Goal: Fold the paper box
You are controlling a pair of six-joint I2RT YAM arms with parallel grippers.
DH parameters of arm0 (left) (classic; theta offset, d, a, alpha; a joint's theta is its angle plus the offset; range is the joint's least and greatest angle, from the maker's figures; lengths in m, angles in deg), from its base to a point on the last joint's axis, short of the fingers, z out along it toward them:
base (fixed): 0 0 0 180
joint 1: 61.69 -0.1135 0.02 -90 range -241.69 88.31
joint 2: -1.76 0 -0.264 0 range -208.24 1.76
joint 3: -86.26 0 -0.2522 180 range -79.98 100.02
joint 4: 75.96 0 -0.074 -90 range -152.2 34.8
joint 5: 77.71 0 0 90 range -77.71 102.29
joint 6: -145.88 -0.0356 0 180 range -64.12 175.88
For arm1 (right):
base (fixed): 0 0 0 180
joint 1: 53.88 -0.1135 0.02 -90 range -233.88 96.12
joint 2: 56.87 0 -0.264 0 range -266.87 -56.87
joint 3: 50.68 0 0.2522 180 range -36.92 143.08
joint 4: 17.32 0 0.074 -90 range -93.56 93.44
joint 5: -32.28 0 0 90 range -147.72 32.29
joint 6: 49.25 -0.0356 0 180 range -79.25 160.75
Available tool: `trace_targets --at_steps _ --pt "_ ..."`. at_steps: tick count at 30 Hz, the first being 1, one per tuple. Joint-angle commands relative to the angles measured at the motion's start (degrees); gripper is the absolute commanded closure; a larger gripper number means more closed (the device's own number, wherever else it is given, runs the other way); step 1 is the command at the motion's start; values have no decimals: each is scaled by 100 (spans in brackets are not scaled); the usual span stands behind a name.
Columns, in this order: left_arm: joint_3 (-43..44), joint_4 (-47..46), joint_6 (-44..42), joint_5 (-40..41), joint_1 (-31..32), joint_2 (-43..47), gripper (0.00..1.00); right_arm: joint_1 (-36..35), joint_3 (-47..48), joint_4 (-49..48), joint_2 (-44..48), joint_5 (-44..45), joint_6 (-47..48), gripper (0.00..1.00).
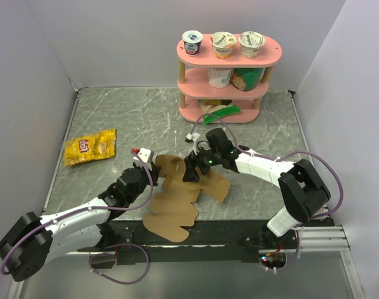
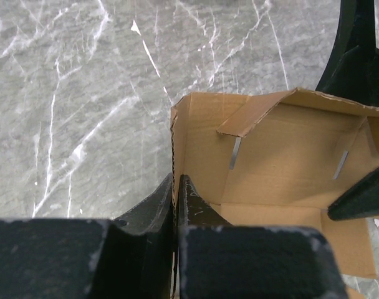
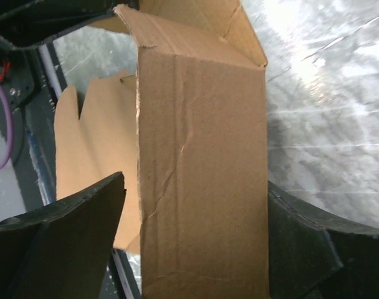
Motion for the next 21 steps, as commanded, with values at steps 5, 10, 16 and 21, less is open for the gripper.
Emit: trace_targets --at_steps 5,10,16,21 --pt "445 -437 125 255 16 -354 57 -301 55 -232 408 1993 248 37" --pt "1025 150 406 327 -37 -645 18 -609 -366 -970 593 3506 476 49" --pt "1018 486 872 37 -239 -444 9 -1075 -385 -1182 444 4421 810 61" --pt "973 1266 1458 202 -362 83 6 -1286 -349 -1270 286 4982 820 83"
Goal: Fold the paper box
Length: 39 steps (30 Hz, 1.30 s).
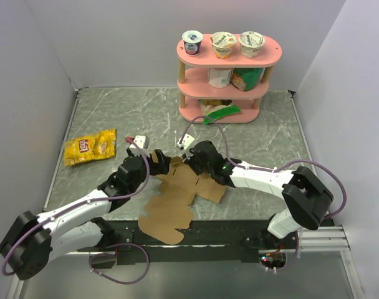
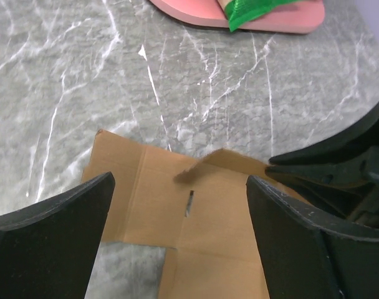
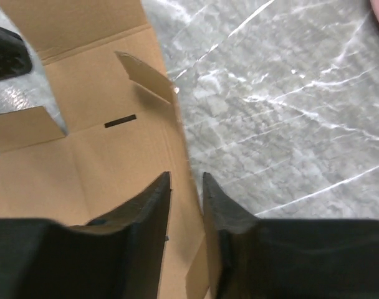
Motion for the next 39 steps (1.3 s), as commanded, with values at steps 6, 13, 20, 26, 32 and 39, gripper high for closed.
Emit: trace_targets --at_steps 6,13,20,26,32,39 --pt "146 2032 1991 204 -183 860 8 -299 12 -512 -161 1228 399 100" --pt "-20 2564 2549 -655 -183 1080 16 -352 107 -794 -161 1923 1126 100" --pt "-408 1114 2742 -1263 -157 -246 60 -352 494 -680 -249 2169 1779 100" --pt "-408 454 2935 -1606 -122 -1354 75 -615 600 -662 -100 2398 1665 100" --pt "-408 -162 2988 -1782 -122 -2180 79 -1142 644 -381 -55 2512 1287 100" --pt "-496 -734 3076 -2038 -122 -2673 81 -1705 925 252 -362 2803 515 100"
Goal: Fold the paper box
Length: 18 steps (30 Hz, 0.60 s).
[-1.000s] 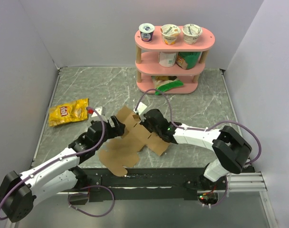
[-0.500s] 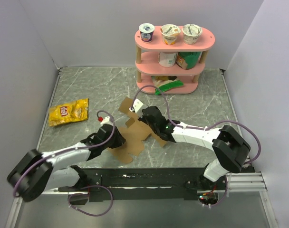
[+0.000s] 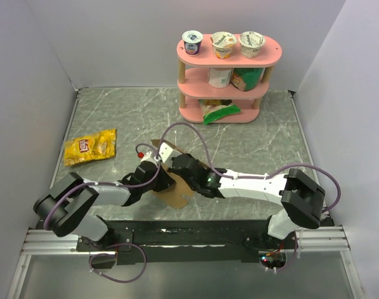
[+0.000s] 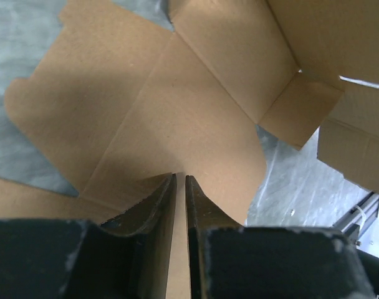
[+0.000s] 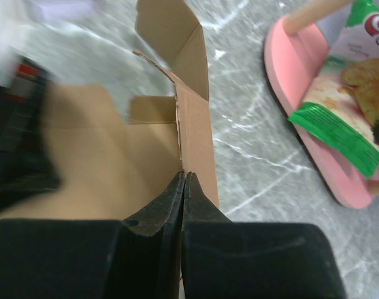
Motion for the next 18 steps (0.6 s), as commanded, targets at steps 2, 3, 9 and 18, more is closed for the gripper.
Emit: trace_targets --at_steps 2,3,9,18 --pt "-107 -146 -12 -180 40 -332 81 -289 243 344 -166 151 -805 100" --pt "-89 -216 -56 -188 40 -324 81 -315 182 318 -227 151 -892 100" --pt "-45 -278 -338 -110 31 -87 68 -272 68 204 -500 335 -902 100" --pt "-396 82 -566 373 31 1292 20 -35 -161 -78 -457 213 -752 100"
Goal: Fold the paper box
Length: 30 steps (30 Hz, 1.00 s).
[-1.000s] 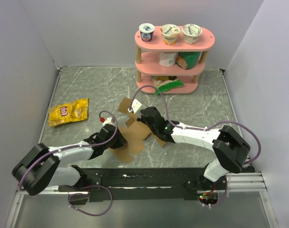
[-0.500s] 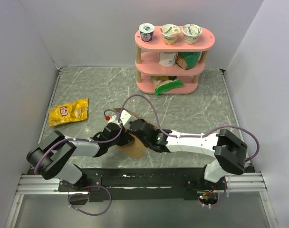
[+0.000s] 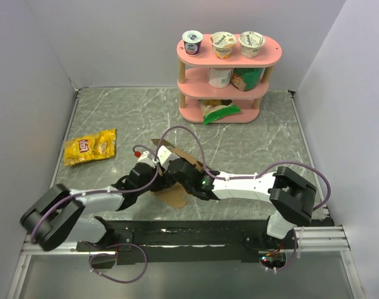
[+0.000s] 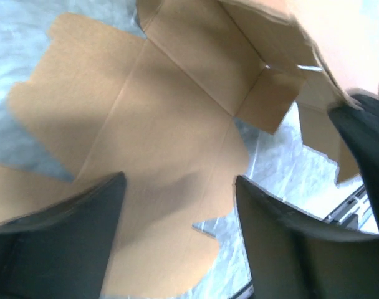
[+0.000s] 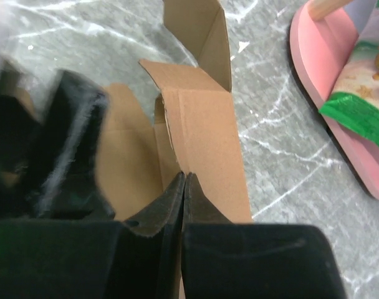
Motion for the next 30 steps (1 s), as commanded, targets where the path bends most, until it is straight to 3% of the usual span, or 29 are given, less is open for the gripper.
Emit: trace_targets --at_steps 1,6,11,12,17,22,30 --pt "-252 252 -269 431 18 958 17 258 -235 -69 33 -82 -141 100" --pt "-288 780 -647 975 -113 1653 1 548 -464 -280 244 -337 43 100" --pt "-227 527 -1138 784 -947 1831 1 917 -806 -623 481 -846 202 100" --pt "-191 439 -1235 731 -1280 1744 3 1005 -850 -676 516 -987 246 100" --pt "2 -633 -2086 432 -1766 1217 4 1164 -1070 -755 832 -1418 369 100" --pt "397 -1749 -2992 -771 -2065 215 4 1261 -1141 -737 982 -1761 395 100" --pt "1452 -1707 -3442 -1283 -2153 -980 14 1243 -1185 -746 1026 -1779 475 100"
